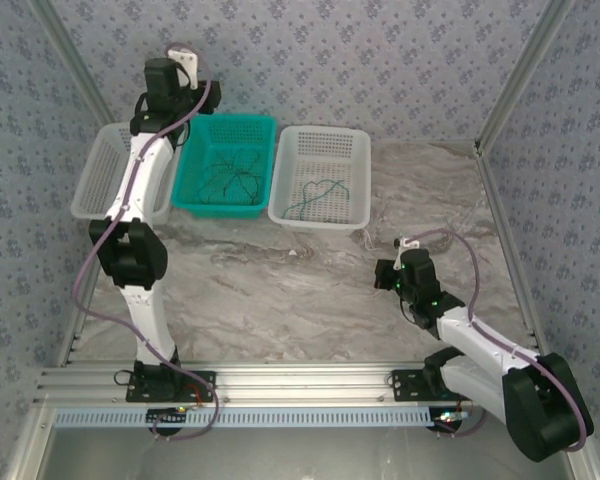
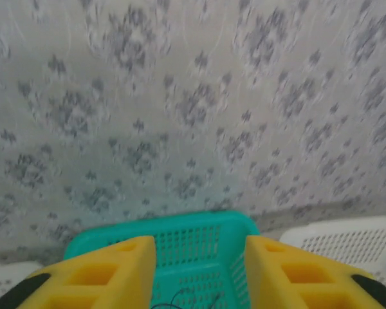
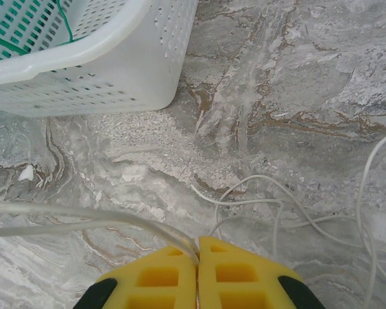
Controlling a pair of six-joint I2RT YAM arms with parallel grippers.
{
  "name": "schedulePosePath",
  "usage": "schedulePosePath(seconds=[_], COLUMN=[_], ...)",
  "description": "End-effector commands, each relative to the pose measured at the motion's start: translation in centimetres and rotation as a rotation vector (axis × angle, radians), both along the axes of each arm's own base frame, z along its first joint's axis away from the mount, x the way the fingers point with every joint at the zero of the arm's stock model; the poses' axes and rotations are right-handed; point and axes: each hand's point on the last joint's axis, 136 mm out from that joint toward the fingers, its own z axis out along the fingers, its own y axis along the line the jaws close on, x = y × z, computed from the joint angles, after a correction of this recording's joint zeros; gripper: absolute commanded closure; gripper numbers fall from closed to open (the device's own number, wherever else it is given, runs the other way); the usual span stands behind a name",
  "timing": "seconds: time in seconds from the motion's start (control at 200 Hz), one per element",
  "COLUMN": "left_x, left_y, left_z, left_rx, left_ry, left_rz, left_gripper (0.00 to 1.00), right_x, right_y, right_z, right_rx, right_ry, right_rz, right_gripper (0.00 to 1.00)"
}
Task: Untangle the cables
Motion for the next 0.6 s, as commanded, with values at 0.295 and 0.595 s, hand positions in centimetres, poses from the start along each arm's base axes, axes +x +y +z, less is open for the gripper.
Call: schedulePosePath(seconds=[0.295,0.595], left_x=[-12.7,-24.7], left_y=[-2.0,-11.7], left_z=[8.4,1.2], left_rx=[-0.369,-0.401], left_ry=[-0.199,-0.194], left_rz=[-0.075,-0.348], left_gripper=[0.39,0.32], right_x=[-0.9,-1.8], right_y=[0.2,2.3], right_z=[2.9,8.6], right_rx=[0.039,0.113], right_ry=[-0.036,-0.178], right_rz=[0.022,0.165], right_gripper=[0.92,0.93])
